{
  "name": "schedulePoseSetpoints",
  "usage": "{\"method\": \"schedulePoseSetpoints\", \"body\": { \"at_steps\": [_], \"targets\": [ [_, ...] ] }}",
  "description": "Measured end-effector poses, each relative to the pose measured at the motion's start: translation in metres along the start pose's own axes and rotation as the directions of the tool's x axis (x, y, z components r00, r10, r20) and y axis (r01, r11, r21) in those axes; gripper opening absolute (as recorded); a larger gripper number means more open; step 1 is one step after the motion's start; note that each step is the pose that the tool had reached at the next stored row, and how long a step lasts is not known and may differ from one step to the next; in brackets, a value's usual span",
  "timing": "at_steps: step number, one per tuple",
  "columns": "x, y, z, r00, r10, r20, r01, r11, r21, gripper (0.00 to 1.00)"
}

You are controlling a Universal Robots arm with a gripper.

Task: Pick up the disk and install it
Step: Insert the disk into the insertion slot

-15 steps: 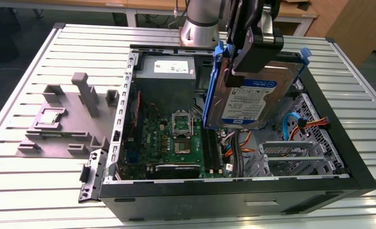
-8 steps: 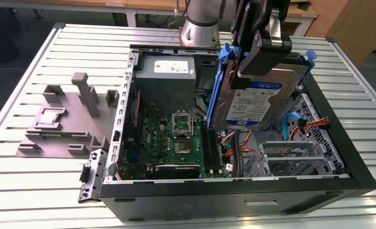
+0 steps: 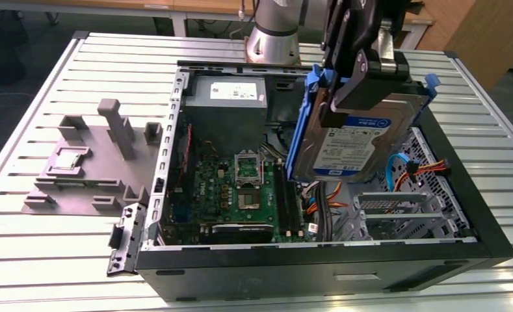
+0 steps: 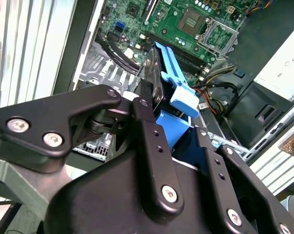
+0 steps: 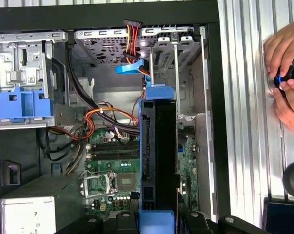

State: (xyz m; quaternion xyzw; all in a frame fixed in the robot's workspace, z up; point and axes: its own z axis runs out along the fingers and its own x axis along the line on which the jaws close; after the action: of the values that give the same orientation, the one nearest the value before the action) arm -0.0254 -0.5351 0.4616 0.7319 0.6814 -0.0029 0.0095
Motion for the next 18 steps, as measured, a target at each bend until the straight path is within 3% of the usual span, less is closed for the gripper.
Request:
{"method": "schedulePoseSetpoints", "body": {
  "at_steps": [10,15,18],
  "targets": [
    [-0.0013,0.0162,0.0015,1.0,0.0,0.0001,0.0,1.0,0.0,0.37],
    [-0.0085,0.0186,0.0032,1.0,-0.001,0.0006,0.001,1.0,-0.0001,0.37],
    [-0.009,0.0197,0.0048,0.9999,-0.014,0.0008,0.014,0.9999,-0.0002,0.37]
  ]
}}
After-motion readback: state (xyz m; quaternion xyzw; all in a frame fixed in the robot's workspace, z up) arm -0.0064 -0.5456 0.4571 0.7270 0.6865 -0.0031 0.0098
